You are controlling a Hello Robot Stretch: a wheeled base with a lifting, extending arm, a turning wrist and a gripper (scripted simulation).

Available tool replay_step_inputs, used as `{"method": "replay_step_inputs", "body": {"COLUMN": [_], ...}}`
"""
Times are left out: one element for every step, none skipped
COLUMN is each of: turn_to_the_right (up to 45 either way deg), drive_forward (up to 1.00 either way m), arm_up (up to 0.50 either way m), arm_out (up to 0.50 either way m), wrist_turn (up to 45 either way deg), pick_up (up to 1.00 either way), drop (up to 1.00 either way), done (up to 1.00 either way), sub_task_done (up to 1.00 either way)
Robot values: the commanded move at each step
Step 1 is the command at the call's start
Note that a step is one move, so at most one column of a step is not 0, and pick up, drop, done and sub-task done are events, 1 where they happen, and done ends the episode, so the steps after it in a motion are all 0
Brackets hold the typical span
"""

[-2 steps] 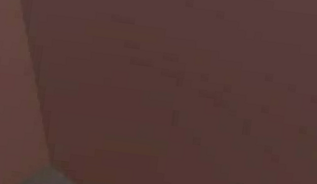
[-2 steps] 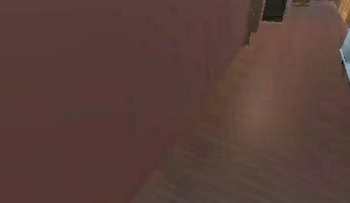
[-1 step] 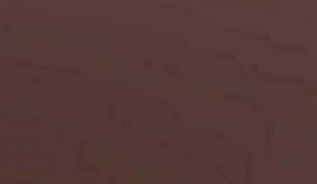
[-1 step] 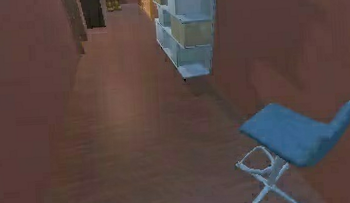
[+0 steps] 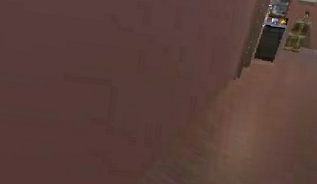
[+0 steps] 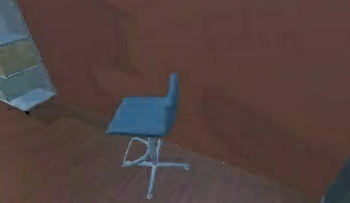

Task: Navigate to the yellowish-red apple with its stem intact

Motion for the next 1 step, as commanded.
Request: {"method": "replay_step_inputs", "body": {"turn_to_the_right": [33.0], "drive_forward": [0.00], "arm_up": [0.00], "arm_out": [0.00], "wrist_turn": [0.0], "pick_up": [0.00], "drop": [0.00], "done": [0.00], "sub_task_done": [0.00]}}
